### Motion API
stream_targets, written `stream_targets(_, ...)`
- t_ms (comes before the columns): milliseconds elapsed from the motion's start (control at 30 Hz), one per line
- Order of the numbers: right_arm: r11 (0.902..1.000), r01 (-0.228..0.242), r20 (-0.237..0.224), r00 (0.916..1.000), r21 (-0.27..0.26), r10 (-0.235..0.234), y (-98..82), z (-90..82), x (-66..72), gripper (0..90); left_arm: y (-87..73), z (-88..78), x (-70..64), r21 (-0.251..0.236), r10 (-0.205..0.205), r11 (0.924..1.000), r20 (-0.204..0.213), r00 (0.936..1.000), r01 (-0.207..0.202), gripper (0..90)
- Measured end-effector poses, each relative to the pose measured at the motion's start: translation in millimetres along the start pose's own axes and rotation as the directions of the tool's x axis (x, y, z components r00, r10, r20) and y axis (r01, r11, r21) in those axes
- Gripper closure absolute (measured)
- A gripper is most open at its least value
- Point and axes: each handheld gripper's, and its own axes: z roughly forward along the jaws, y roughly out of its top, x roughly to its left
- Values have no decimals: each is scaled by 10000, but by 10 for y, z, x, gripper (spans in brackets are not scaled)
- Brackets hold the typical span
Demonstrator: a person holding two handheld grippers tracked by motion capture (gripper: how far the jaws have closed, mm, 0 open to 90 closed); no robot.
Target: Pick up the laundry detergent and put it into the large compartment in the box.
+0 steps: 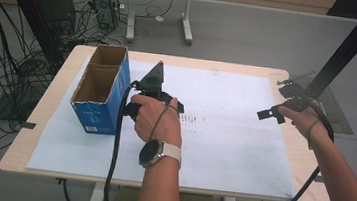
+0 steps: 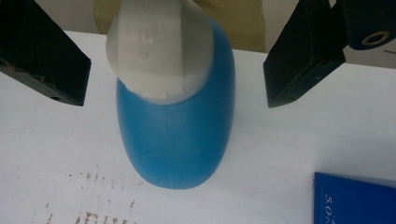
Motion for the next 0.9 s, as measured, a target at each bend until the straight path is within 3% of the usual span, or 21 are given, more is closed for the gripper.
stream_targets(900,10000,14,-55,10000,-24,-14,9,15,4,86,21,23,11,177,7,9998,134,9999,-9,85)
